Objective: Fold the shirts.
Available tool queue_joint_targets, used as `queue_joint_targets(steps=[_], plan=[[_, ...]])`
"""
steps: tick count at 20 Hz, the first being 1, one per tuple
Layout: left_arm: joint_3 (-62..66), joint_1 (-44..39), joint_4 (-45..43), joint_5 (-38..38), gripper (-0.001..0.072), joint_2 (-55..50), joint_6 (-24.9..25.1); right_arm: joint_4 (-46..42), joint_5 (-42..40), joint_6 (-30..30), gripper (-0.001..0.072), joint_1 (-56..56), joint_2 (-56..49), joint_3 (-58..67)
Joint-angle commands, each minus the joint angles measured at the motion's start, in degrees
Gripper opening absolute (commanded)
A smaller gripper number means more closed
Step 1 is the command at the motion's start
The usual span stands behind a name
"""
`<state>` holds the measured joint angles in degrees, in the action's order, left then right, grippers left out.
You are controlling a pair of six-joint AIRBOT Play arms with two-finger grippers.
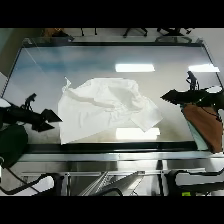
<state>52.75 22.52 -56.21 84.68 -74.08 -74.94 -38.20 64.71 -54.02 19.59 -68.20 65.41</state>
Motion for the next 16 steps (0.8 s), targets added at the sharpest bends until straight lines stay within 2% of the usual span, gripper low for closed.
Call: queue_joint_targets(steps=[1,3,8,9,10,11,14,16], plan=[[-13.5,2.2,-3.0,-8.7,0.0691,7.2,1.5,1.2,2.6,1.7,0.0301,0.1,-1.1,0.1],[-17.2,2.1,-6.6,-13.0,0.0690,9.8,0.7,2.1,2.6,1.8,0.0302,0.1,-1.1,0.1],[-20.8,-1.4,-3.4,-21.0,0.0689,7.5,1.0,2.5,2.6,2.6,0.0301,0.1,-1.1,0.1],[-20.8,-2.7,-1.0,-22.1,0.0601,5.8,2.4,2.5,2.6,2.6,0.0302,0.1,-1.1,0.1],[-20.7,-4.2,1.5,-23.2,0.0428,4.1,4.7,2.5,2.6,2.6,0.0301,0.1,-1.1,0.1],[-20.1,-5.8,3.8,-23.8,0.0295,2.1,6.8,2.5,2.6,2.6,0.0302,0.1,-1.1,0.1],[-15.2,-8.8,4.3,-22.6,0.0013,-3.3,7.8,2.4,2.6,2.9,0.0301,0.1,-1.1,0.1],[-11.2,-8.9,3.5,-19.9,0.0012,-4.9,7.8,2.4,2.6,3.1,0.0302,0.1,-1.4,0.1]])
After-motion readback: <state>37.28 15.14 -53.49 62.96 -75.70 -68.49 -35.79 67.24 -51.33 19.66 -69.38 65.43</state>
